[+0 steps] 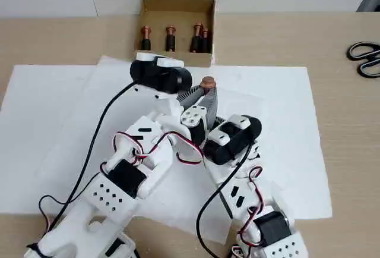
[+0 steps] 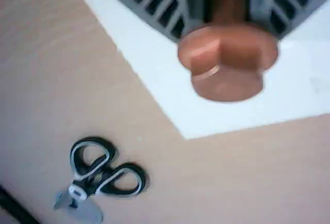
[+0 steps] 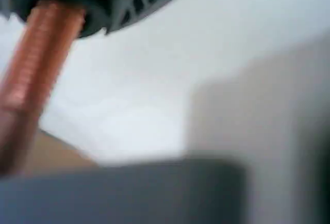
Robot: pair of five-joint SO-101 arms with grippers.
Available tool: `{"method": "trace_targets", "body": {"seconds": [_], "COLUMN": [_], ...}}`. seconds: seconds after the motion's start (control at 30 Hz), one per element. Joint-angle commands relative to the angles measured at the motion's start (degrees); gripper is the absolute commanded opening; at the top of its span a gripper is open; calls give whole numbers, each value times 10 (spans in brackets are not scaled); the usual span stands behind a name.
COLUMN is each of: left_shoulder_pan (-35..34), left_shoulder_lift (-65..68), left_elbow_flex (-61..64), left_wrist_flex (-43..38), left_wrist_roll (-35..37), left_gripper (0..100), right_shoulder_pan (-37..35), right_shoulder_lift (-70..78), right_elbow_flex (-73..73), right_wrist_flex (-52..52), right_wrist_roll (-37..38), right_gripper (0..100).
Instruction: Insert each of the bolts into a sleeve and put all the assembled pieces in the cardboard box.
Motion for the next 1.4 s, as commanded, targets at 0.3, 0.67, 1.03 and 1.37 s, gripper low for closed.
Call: {"method": "trace_targets", "body": {"seconds": [0.3,0.67,1.03,1.37], "left_shoulder_pan": [2,8,33,9], "left_shoulder_lift": [-9,-9,-9,-10], "left_elbow_flex": [-3,-3,-73,-197], "left_wrist_flex": [118,154,297,414], "left_wrist_roll": [-64,-65,-65,-66], "left_gripper": [5,5,142,177], "right_shoulder_pan": [2,0,0,1], "right_shoulder_lift": [-11,-12,-12,-12], "right_elbow_flex": [-11,-11,-11,-11], "right_wrist_flex": [7,7,7,7], "right_wrist_roll": [3,3,3,3], "right_gripper": [4,4,4,4]}}
